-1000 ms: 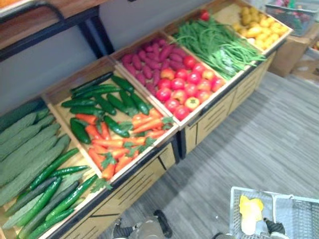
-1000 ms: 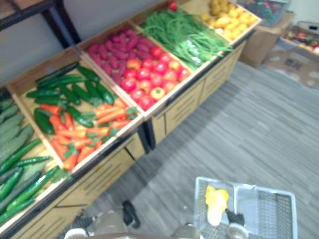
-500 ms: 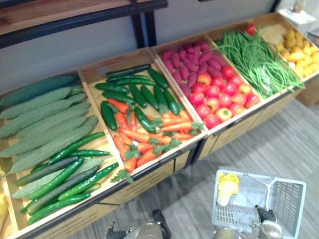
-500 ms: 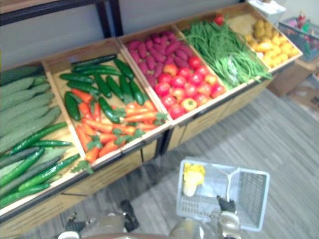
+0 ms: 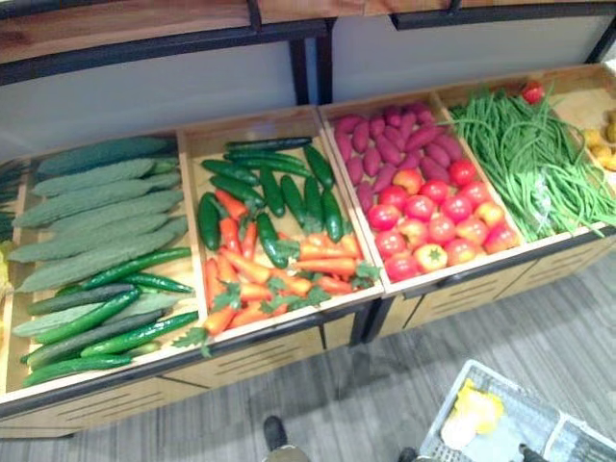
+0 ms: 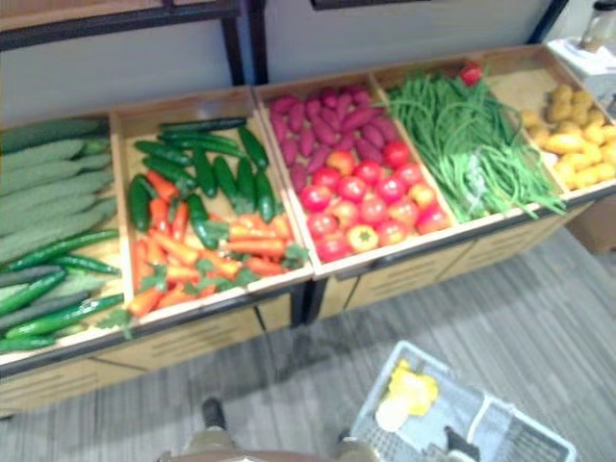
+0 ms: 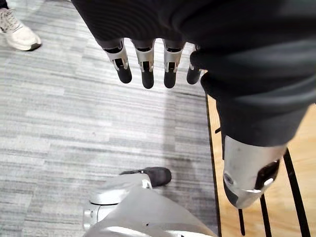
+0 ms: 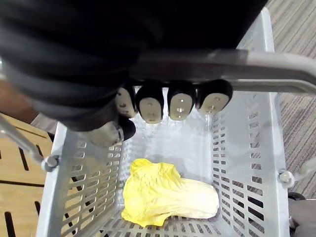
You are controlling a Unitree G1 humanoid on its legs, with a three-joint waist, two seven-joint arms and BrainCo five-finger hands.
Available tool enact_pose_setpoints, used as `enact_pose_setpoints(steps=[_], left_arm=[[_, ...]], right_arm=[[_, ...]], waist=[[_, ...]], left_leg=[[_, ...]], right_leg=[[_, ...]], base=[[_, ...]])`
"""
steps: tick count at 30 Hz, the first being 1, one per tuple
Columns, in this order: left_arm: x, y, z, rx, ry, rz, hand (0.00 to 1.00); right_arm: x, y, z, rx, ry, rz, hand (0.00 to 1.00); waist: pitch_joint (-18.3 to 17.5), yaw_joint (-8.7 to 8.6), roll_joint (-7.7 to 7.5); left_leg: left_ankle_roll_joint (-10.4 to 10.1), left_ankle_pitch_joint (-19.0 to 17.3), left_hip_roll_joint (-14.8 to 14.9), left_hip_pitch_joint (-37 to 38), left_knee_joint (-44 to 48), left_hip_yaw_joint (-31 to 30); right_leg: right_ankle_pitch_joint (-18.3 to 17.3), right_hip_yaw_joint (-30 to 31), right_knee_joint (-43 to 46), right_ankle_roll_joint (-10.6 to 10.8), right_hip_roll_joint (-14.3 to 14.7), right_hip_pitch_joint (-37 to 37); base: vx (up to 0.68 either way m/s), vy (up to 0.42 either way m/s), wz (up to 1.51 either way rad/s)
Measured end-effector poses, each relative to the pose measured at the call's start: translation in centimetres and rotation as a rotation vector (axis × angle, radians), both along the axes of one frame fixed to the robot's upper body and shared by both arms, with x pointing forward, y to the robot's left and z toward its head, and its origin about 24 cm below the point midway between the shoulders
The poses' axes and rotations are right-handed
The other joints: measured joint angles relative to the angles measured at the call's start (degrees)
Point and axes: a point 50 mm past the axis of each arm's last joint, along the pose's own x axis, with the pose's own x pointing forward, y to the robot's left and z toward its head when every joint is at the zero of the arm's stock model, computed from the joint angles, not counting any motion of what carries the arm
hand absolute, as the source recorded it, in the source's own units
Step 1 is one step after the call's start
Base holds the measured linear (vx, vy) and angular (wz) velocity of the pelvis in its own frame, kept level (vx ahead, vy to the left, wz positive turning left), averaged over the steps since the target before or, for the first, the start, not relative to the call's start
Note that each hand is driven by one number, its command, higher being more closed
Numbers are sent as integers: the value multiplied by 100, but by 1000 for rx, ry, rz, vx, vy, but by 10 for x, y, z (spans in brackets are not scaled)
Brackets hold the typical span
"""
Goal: Pick vegetable in the basket
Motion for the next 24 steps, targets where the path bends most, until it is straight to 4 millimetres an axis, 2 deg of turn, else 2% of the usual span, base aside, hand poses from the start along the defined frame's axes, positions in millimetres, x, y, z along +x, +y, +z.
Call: enact_pose_setpoints(steps=[2,6,7,8,9,11,12,14,15,16,18,21,24], left_arm=[[-3,4,1,17,6,40,0],[-4,14,5,92,27,112,0],[3,20,9,137,13,126,0],[10,25,13,177,-7,122,0],[26,36,26,277,-56,85,0],[59,52,58,500,-156,-93,0],[70,57,69,582,-189,-159,0],[104,67,110,825,-320,-389,0],[122,70,132,938,-401,-530,0],[130,72,143,995,-436,-603,0],[153,67,181,1139,-588,-842,0],[168,49,204,1163,-721,-1058,0],[178,34,219,1148,-771,-1252,0]], right_arm=[[-4,0,0,-1,10,-3,100],[-12,-1,-2,0,27,-20,100],[-17,-3,-2,-1,29,-47,100],[-18,-2,-2,-1,30,-55,100],[-19,-2,-2,-8,38,-59,100],[-23,-2,-1,-31,47,-39,100],[-25,-2,-1,-39,46,-31,100],[-31,-2,0,-56,45,-9,100],[-32,-2,0,-61,51,15,100],[-31,-2,0,-63,50,24,100],[-27,-2,1,-71,44,63,100],[-24,0,0,-66,45,108,100],[-21,2,0,-62,45,132,100]], waist=[[-4,-7,-3],[-128,-59,201],[-191,-54,298],[-187,-50,297],[-201,-45,317],[-202,-15,302],[-204,-12,304],[-230,-42,287],[-241,-50,279],[-243,-54,271],[-303,-67,244],[-414,-83,233],[-431,-131,192]], left_leg=[[7,-5,-94,-10,124,-7],[35,-10,-302,-14,-76,-73],[67,14,-339,6,-237,-123],[86,30,-359,-9,-237,-164],[113,34,-384,-7,-238,-201],[222,-18,-427,-16,-266,-221],[232,-15,-442,-22,-270,-234],[238,-30,-510,-71,-273,-299],[246,-29,-544,-95,-273,-306],[268,-35,-562,-96,-273,-301],[307,-70,-637,-96,-274,-278],[303,-140,-687,-93,-274,-179],[256,-179,-701,-96,-274,-130]], right_leg=[[-13,-2,-6,-3,-83,16],[-44,-86,66,19,-248,-29],[-47,-180,68,18,-251,-33],[-63,-217,81,28,-272,-23],[-95,-281,86,0,-298,24],[-98,-336,96,5,-339,59],[-108,-354,96,22,-352,71],[-117,-433,91,37,-414,102],[-117,-448,75,36,-437,100],[-117,-444,65,36,-450,100],[-116,-339,26,34,-498,89],[-103,-166,-142,33,-503,85],[-43,-41,-176,60,-504,39]], base=[[0,0,0],[-34,54,17],[-61,63,29],[-78,55,33],[-91,47,28],[-103,46,19],[-66,36,15],[-43,46,22],[-27,55,16],[-7,54,5],[23,56,-3],[66,29,-13],[85,-6,-14]])
